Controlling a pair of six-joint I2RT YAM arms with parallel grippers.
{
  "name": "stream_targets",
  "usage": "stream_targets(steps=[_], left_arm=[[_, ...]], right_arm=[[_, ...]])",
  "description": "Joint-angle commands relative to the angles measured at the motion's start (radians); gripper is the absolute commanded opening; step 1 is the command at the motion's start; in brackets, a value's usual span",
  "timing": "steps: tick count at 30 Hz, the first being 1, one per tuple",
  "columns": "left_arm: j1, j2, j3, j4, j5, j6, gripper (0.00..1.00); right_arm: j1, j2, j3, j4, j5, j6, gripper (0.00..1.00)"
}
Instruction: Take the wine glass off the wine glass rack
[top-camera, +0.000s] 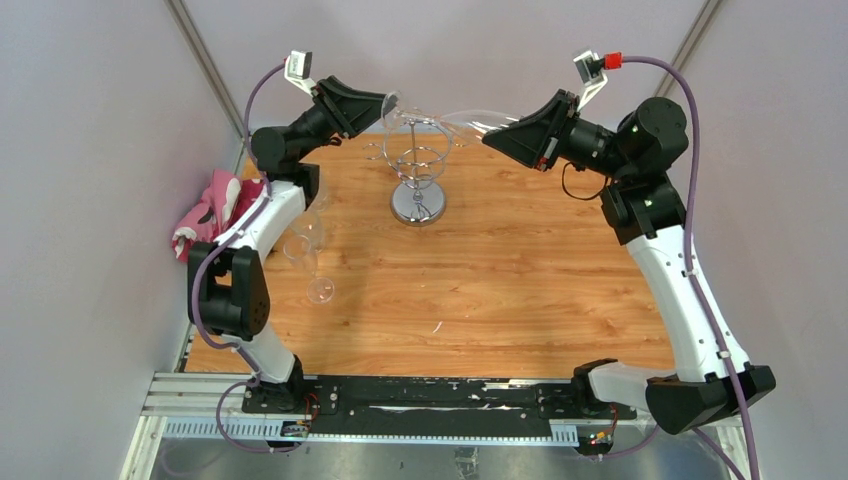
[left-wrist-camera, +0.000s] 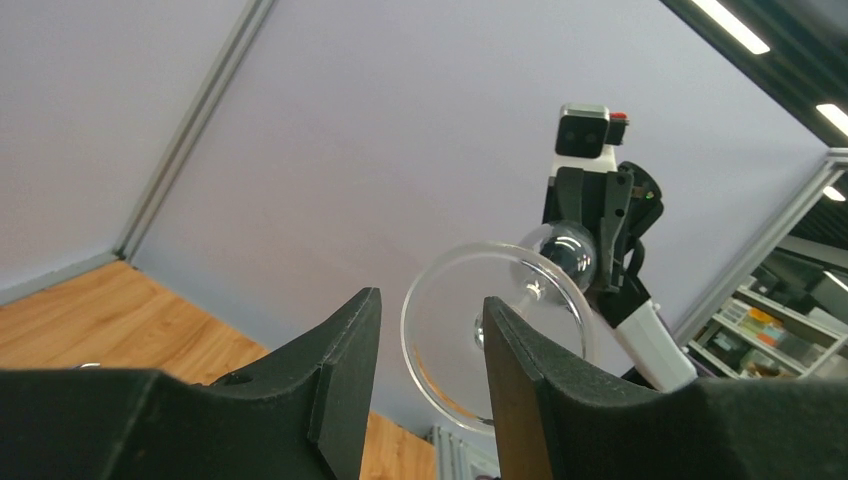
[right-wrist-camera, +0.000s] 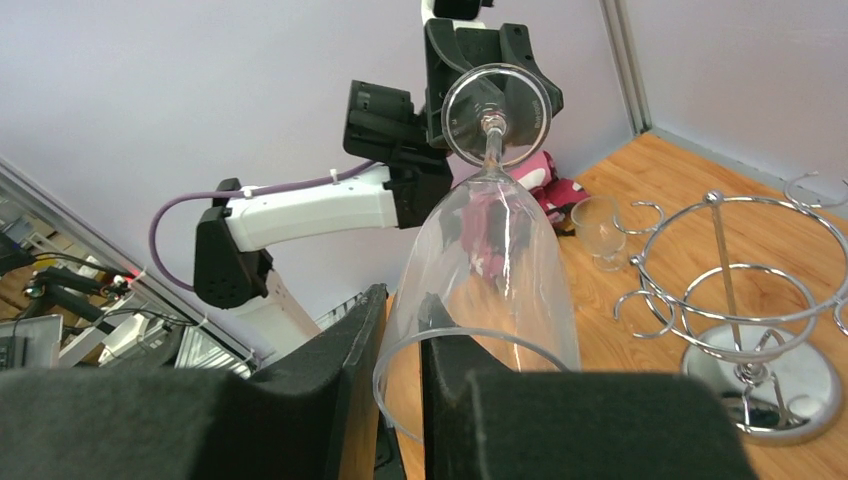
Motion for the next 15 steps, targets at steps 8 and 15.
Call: stream_targets(steps=[8, 15], left_arm=[[-0.050, -0.225, -0.063, -0.460, 0.032, 0.403, 0.48], [-0.062, -0.339, -0.090, -0.666, -0.034, 0.537, 0.45]], right_arm=[[0.028, -0.006, 0.079, -0.324, 0.162, -0.202, 0.00], [0.028, -0.030, 0.104, -0.450, 0.275, -0.284, 0.00]])
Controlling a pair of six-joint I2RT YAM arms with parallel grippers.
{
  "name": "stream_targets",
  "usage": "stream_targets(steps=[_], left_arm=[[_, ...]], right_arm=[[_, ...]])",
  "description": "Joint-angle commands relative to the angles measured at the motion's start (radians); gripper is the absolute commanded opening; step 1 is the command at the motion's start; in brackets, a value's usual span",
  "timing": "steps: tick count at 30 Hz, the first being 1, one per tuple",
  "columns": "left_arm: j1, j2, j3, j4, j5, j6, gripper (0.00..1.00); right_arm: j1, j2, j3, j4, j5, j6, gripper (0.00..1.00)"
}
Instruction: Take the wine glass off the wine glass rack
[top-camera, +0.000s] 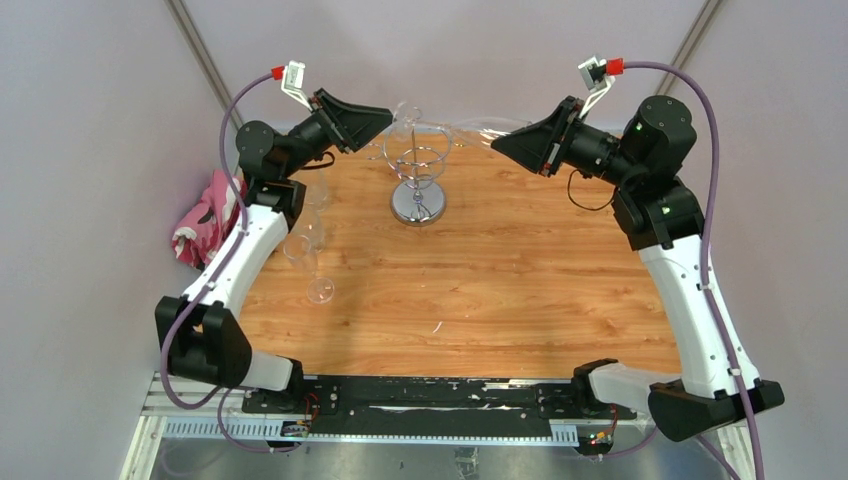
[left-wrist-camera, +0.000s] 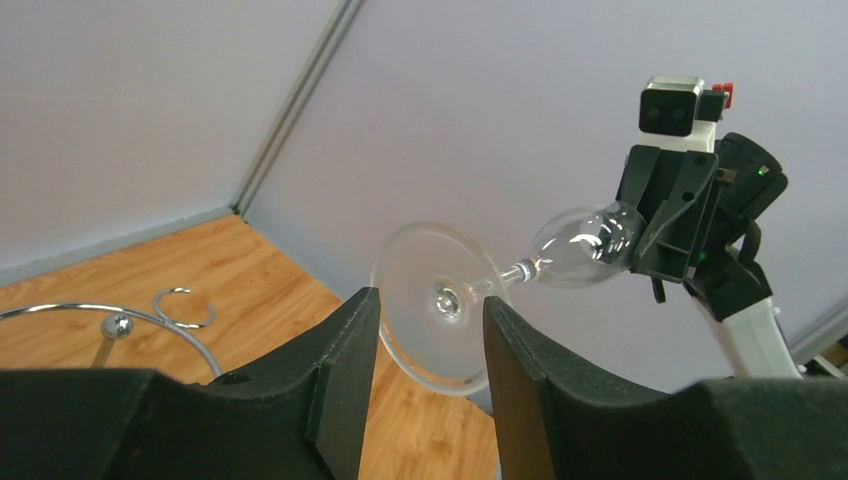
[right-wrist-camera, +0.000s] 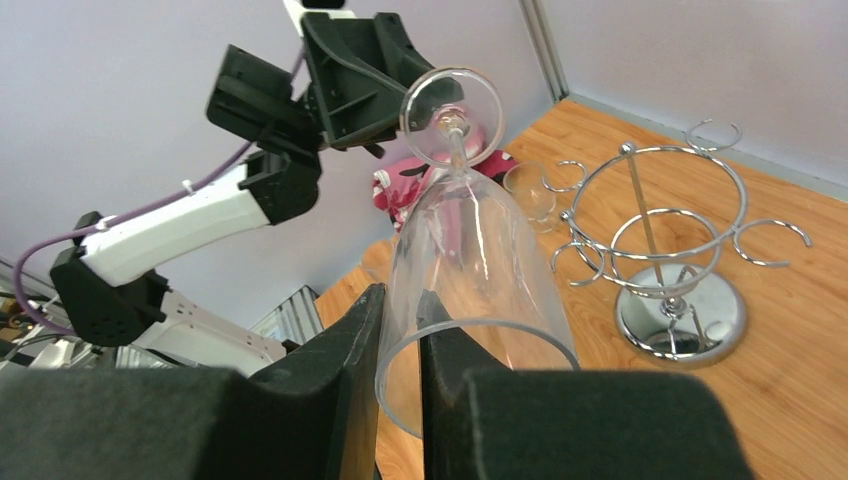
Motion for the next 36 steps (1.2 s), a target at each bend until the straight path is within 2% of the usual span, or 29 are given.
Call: stream_targets(steps=[1, 4, 10, 17, 19, 21, 24, 29, 33, 36], left_arm=[[-0.041, -0.084, 0.009, -0.156, 0.005, 0.145, 0.44], [-0.041, -0.099, 0.012, -0.205, -0.009, 0.182, 0.46], [-0.041, -0.135, 0.034, -0.347, -0.071, 0.283, 0.47], [-0.044, -0.183, 0.090, -0.582, -0.194, 0.418, 0.46], [-0.054, -0.197, 0.139, -0.740, -0.278, 0.497, 0.46], [-0.117, -0.195, 0.246, -0.952, -0.437, 0.628, 0.46], [-0.199, -0.175, 0.352, -1.143, -0.640, 0.732, 0.44], [-0.250, -0.166, 0.432, -1.298, -0.885, 0.764, 0.41], [-0.271, -0.177, 0.455, -1.372, -1.102, 0.792, 0.36], [-0.283, -0.181, 0.459, -1.412, -1.207, 0.805, 0.33]], right_arm=[[0.024, -0.004, 0.035, -0.152, 0.127, -0.108, 0.00], [0.025, -0.009, 0.047, -0.182, 0.136, -0.125, 0.00], [0.028, -0.014, 0.092, -0.304, 0.252, -0.209, 0.00], [0.028, 0.012, 0.139, -0.401, 0.364, -0.273, 0.00], [0.029, 0.043, 0.173, -0.457, 0.410, -0.297, 0.00], [0.028, 0.077, 0.213, -0.514, 0.477, -0.329, 0.00], [0.026, 0.145, 0.287, -0.591, 0.583, -0.380, 0.00], [0.023, 0.284, 0.410, -0.704, 0.703, -0.448, 0.00], [0.014, 0.361, 0.467, -0.752, 0.705, -0.483, 0.00], [0.011, 0.423, 0.517, -0.798, 0.700, -0.506, 0.00]])
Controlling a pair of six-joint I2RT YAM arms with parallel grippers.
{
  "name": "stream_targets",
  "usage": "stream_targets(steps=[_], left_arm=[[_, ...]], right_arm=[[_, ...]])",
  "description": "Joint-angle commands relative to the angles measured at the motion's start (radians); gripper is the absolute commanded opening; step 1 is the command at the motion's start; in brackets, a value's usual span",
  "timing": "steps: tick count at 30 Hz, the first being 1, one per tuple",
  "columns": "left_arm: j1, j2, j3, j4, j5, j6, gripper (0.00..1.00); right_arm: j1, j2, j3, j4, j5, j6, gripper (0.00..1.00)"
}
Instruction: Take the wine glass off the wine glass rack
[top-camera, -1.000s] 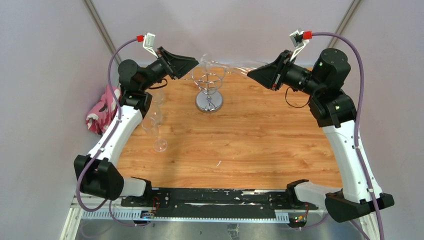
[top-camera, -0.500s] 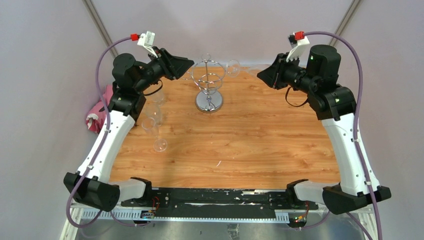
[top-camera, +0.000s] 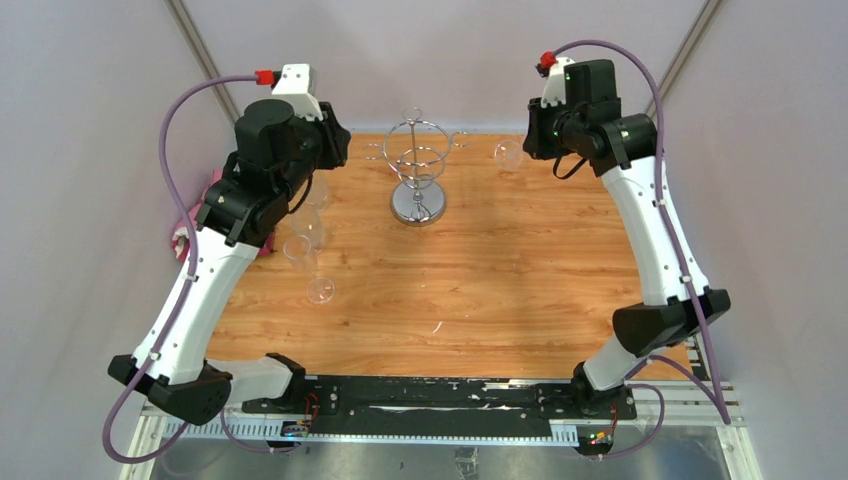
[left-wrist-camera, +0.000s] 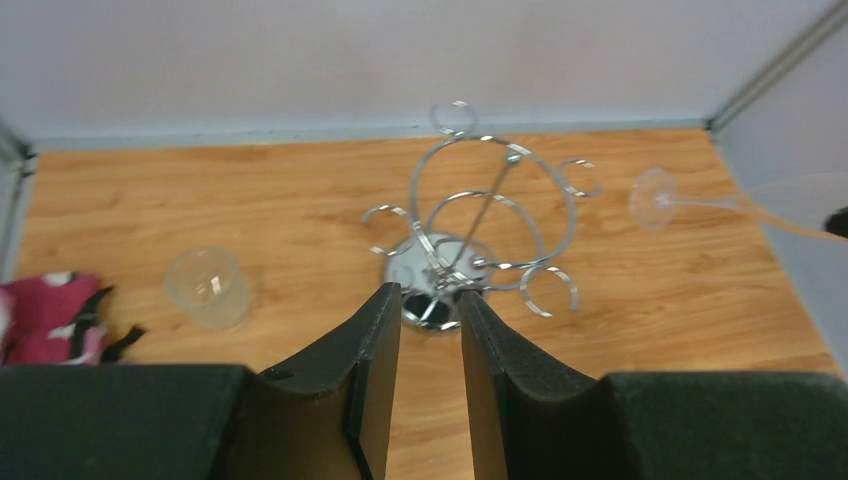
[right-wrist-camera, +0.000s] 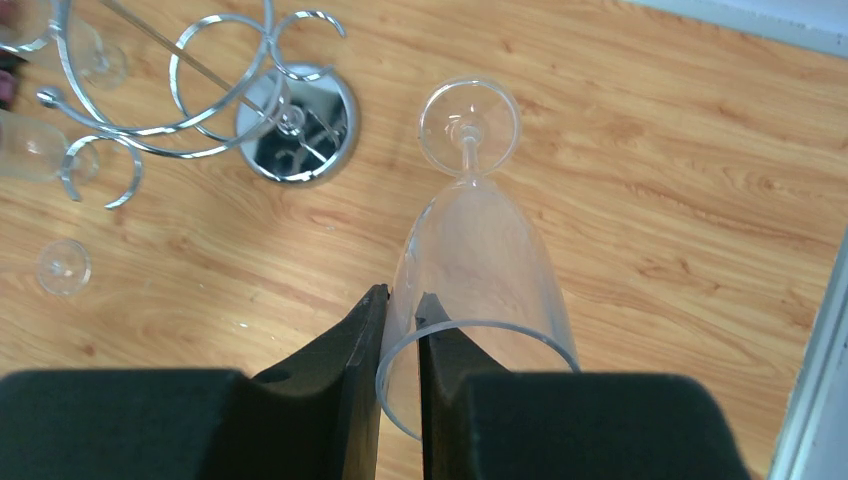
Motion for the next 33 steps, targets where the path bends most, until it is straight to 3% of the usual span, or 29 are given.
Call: stream_targets(steps=[1, 12, 17, 33], left_arm=[[-0.024, -0.010, 0.028, -0.140, -0.267, 0.055, 0.33], [-0.059, -0.067, -0.041, -0.232, -0.398, 0.048, 0.36], [-0.059, -0.084, -0.070, -0.230, -0.386, 0.045, 0.37], [-0.059, -0.032, -0.080, -0.224, -0.341, 0.046, 0.38]], right_arm=[[-0.005, 0.059, 0.100, -0.118, 0.040, -0.067, 0.00], [-0.033, 0.200, 0.094, -0.240, 0.031, -0.188, 0.00], [-0.068, 0.231, 0.046, -0.233, -0.022, -0.202, 0.00], [-0.074, 0.324, -0.040, -0.239, 0.013, -0.225, 0.00]])
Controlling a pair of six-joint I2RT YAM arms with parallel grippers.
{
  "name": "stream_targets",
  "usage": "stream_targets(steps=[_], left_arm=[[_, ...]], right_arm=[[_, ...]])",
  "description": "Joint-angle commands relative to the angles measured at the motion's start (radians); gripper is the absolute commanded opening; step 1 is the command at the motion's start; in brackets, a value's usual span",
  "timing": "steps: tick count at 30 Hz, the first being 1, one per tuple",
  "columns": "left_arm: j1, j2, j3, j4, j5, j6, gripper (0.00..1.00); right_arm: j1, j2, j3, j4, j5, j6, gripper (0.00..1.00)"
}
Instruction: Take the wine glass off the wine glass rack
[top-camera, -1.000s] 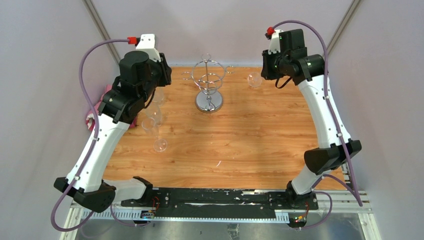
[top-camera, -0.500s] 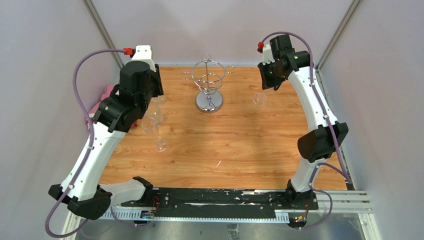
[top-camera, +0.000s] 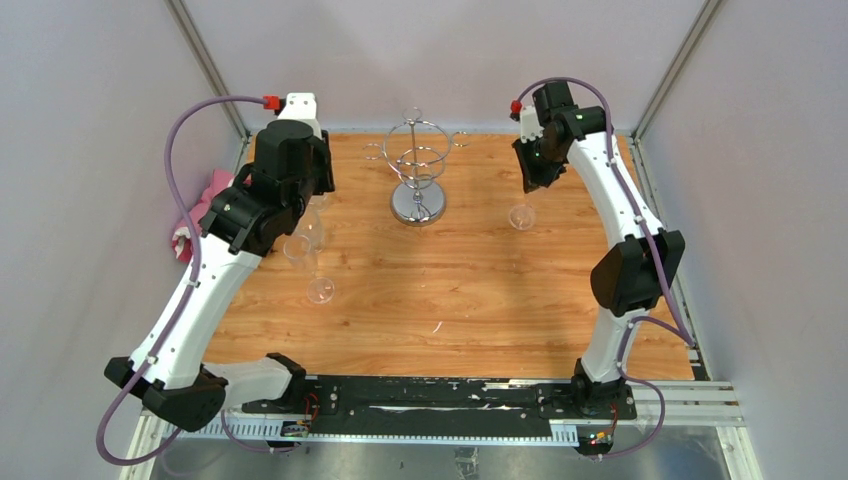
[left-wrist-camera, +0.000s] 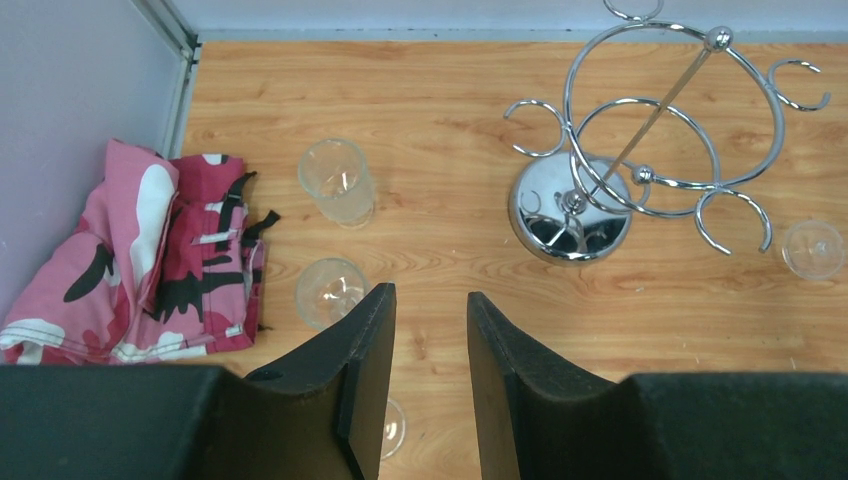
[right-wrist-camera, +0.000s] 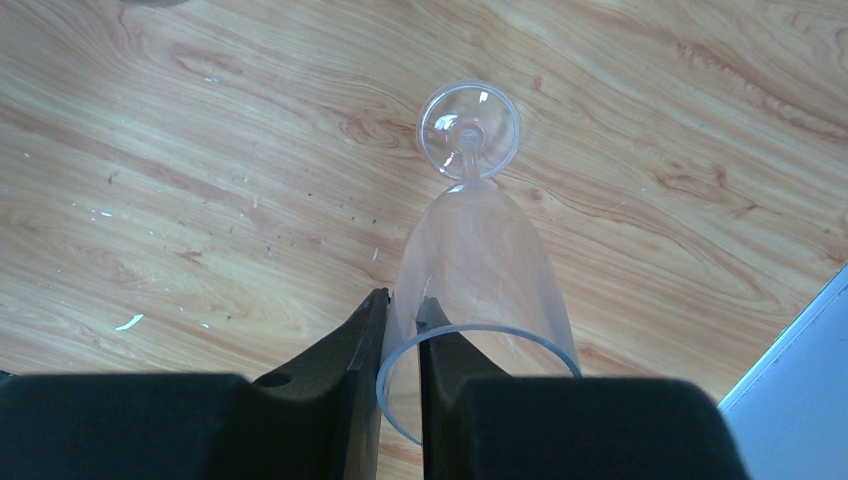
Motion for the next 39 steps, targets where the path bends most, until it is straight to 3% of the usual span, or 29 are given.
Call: stream_targets(steps=[1, 20, 21, 26, 29, 39], left_arm=[[-0.006, 0.006, -0.009, 0.004, -0.007, 0.004, 0.38], [-0.006, 0.026, -0.025, 0.006, -0.028, 0.015, 0.41], [-0.006, 0.028, -0.025, 0.006, -0.027, 0.015, 0.41], [-0.006, 0.041, -0.017, 0.007, -0.023, 0.016, 0.42], [-0.006, 0.047, -0.013, 0.006, -0.020, 0.015, 0.43], [-0.006, 0.064, -0.001, 0.006, -0.008, 0.015, 0.43]], right_arm=[[-0.008, 0.038, -0.035, -0.036, 0.028, -0.031, 0.00], [-0.008, 0.091, -0.016, -0.043, 0.016, -0.018, 0.00], [-0.008, 0.088, -0.011, -0.044, 0.016, -0.017, 0.02], [-0.008, 0.072, 0.012, -0.047, 0.026, 0.000, 0.30], [-0.005, 0.054, 0.025, -0.052, 0.031, 0.006, 0.39], [0.013, -0.005, 0.079, -0.063, 0.042, 0.014, 0.45]])
